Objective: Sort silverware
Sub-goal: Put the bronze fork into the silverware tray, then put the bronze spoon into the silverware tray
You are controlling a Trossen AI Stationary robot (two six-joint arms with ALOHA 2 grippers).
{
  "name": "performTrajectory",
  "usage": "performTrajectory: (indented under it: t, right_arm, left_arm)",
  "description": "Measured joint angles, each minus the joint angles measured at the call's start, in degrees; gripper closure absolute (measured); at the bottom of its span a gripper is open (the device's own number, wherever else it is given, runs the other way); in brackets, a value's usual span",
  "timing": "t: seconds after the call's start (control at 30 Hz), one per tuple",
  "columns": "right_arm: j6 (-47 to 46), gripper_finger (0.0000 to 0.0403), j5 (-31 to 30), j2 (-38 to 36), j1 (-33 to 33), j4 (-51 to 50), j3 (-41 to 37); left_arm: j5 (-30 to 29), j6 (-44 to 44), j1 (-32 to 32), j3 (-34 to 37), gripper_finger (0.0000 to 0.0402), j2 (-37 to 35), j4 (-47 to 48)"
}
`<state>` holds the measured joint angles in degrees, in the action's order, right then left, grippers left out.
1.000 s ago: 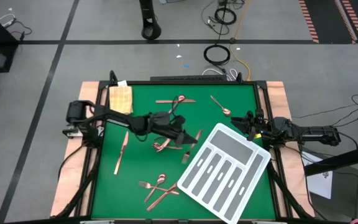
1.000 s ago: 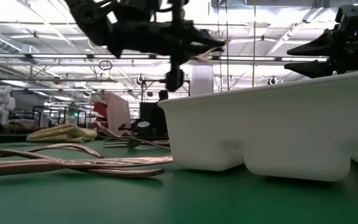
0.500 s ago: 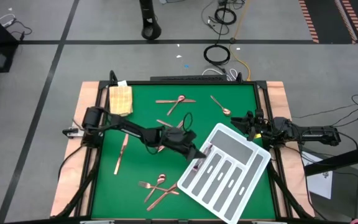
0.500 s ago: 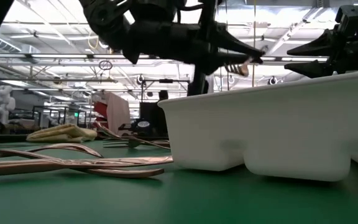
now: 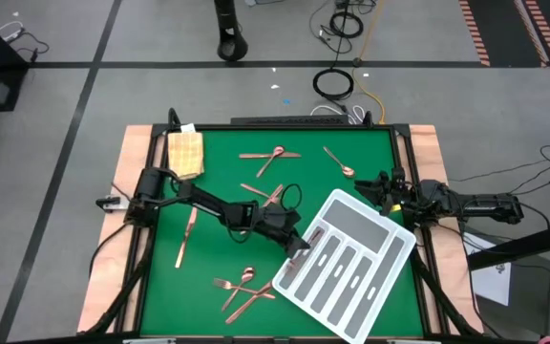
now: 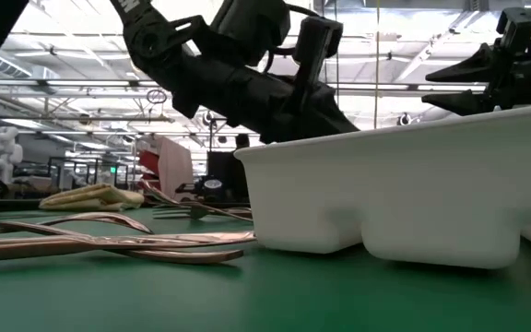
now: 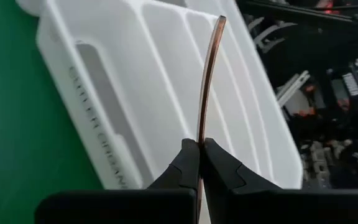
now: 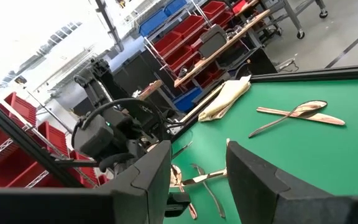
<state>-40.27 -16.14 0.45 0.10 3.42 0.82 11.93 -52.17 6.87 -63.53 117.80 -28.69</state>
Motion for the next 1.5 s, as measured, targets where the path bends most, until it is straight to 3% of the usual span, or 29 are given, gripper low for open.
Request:
performTrajectory:
  t: [0.17,0.63,0.87,1.0,1.23,1.5]
  right_arm:
    - [0.0,0.0259,1.6,0.0,0.0,-0.1,0.0]
    - [0.4,0.0259,4.5,0.0,0.0,-0.2,0.0]
    - [0.7,0.0259,4.3,0.0,0.0,-0.4,0.0]
    - [0.9,0.0259,4.3,0.0,0.0,-0.4,0.0]
    - [1.7,0.0259,4.3,0.0,0.0,-0.5,0.0]
    - [2.4,0.0259,4.3,0.0,0.0,-0.5,0.0]
  left_arm:
    - [-2.0,0.2,0.0,-0.2,0.0385,0.0,0.2]
    - [-3.2,1.6,-0.2,-0.3,0.0306,-0.2,-1.5]
    - [-3.1,3.6,-2.0,-0.4,0.0302,-6.8,0.0]
    - [-4.0,13.1,-3.6,-0.4,0.0302,-14.2,11.3]
    - [-9.8,25.1,-3.4,-0.4,0.0301,-22.0,46.2]
    - [-17.7,35.4,0.5,-0.4,0.0301,-20.5,50.9]
